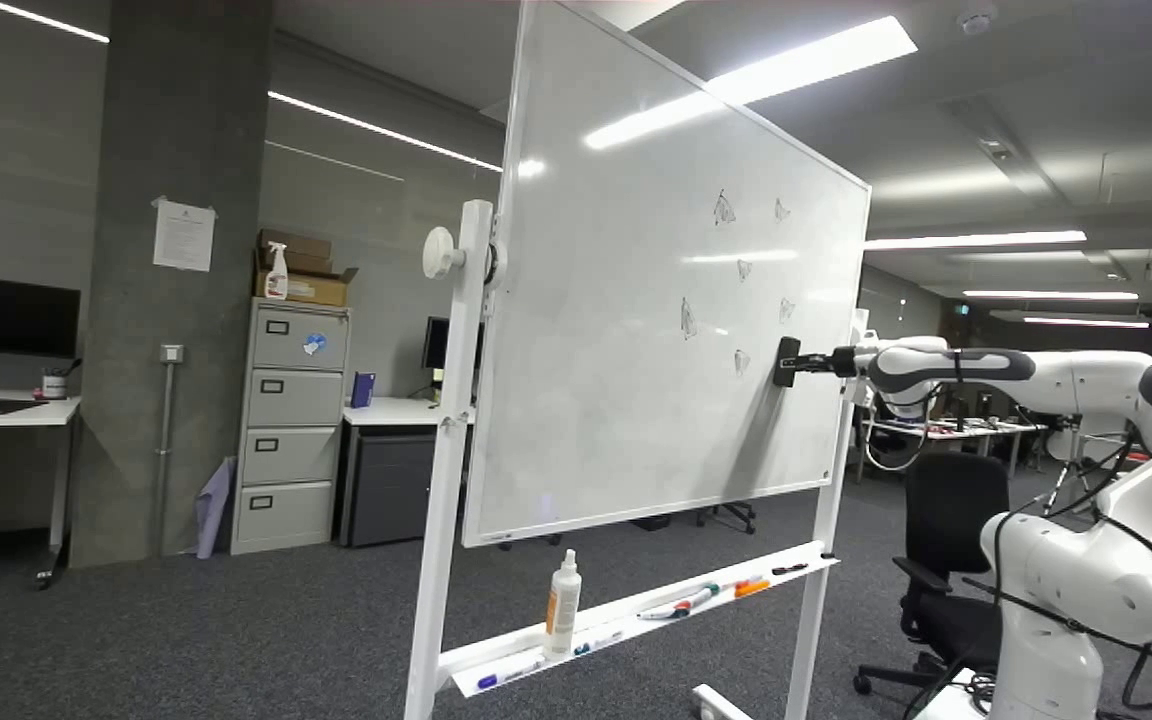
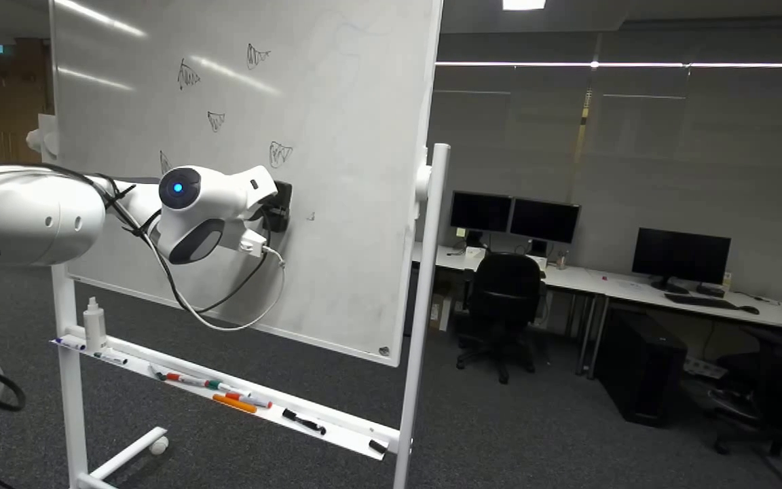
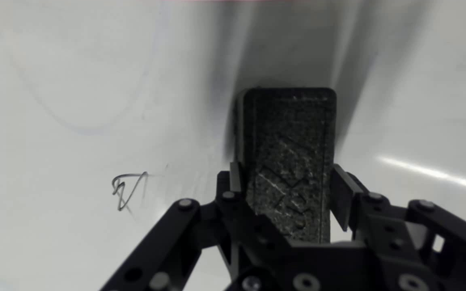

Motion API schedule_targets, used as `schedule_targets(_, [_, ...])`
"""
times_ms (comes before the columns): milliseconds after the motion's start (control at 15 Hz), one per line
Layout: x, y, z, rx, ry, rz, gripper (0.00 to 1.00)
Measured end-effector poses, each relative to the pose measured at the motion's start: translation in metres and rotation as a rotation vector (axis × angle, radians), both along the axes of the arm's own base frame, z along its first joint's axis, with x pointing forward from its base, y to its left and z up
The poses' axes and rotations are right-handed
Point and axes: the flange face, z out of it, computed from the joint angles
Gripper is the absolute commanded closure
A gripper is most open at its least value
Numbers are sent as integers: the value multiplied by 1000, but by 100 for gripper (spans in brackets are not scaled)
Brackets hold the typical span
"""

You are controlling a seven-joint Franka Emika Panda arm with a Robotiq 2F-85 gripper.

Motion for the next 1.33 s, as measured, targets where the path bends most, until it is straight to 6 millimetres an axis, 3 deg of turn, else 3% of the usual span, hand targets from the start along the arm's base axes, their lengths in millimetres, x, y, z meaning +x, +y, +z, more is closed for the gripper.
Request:
schedule_targets(333, [-2,-16,0,33,-14,-15,70])
schedule_targets(1000, [-5,-98,2,92,-41,-153,70])
schedule_targets(1333, [-4,-105,2,99,-43,-164,70])
